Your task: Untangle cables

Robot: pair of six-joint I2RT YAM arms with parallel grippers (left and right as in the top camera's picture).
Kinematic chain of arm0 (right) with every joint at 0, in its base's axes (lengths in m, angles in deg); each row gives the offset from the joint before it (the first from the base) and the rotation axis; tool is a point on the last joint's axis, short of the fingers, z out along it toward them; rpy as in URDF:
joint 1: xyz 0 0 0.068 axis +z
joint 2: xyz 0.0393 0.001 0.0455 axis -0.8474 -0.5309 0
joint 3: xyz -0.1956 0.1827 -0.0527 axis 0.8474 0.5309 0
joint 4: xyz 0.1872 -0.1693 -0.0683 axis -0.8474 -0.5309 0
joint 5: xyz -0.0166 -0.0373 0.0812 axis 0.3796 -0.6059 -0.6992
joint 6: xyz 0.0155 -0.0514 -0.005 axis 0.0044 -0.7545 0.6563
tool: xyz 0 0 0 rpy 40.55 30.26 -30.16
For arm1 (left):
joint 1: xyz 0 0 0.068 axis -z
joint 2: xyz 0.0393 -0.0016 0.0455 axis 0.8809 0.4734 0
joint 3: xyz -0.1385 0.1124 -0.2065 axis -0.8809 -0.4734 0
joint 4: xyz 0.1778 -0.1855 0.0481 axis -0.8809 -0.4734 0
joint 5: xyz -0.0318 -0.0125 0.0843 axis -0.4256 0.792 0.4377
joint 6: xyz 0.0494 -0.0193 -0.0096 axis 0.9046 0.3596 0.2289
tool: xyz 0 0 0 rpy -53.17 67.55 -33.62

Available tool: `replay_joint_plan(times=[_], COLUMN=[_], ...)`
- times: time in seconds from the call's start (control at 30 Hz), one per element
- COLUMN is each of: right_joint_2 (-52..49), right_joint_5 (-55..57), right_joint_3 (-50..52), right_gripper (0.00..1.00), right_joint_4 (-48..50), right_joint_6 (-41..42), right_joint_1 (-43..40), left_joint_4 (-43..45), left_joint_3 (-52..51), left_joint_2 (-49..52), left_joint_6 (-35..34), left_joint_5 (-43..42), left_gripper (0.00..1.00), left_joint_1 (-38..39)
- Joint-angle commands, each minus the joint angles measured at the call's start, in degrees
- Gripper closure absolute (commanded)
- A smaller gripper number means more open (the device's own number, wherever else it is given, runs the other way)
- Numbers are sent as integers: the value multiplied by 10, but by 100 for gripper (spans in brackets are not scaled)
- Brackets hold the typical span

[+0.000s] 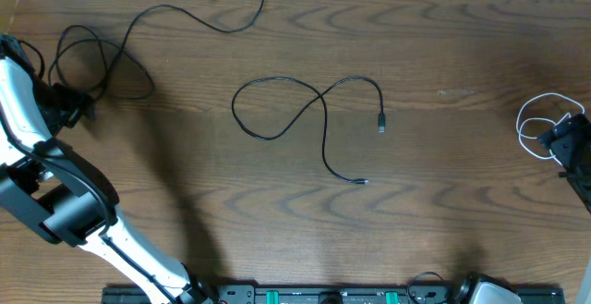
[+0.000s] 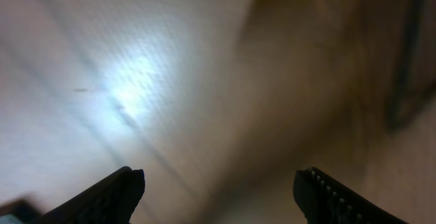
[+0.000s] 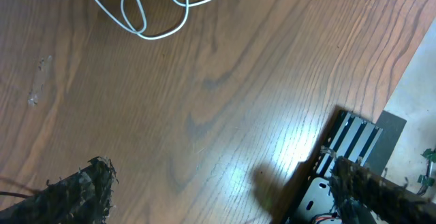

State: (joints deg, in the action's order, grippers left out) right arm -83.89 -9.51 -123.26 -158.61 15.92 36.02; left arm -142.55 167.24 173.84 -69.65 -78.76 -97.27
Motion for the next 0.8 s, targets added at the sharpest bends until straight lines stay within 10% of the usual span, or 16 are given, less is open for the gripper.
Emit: replay_joint_plan(times=[0.0, 0.3, 0.6, 0.7, 0.77], right_joint_2=[1, 1, 1, 1, 1], right_joint_5=[5, 5, 5, 5, 5], right_joint_3=[0, 0, 0, 0, 0], right_gripper=[1, 1, 1, 1, 1], right_joint_4=[-1, -1, -1, -1, -1], right_joint_6=[9, 9, 9, 9, 9], right_joint_1=[-3, -3, -3, -3, -3], left_joint_4=[15, 91, 125, 134, 140], left_joint_3=[7, 6, 5, 5, 5], left_joint_2=[9, 16, 73, 97, 111], left_joint_6=[-4, 31, 27, 27, 27], left_joint_5=[-83, -72, -74, -74, -74], left_gripper=[28, 87, 85, 39, 35], left_joint_1=[10, 45, 76, 83, 85])
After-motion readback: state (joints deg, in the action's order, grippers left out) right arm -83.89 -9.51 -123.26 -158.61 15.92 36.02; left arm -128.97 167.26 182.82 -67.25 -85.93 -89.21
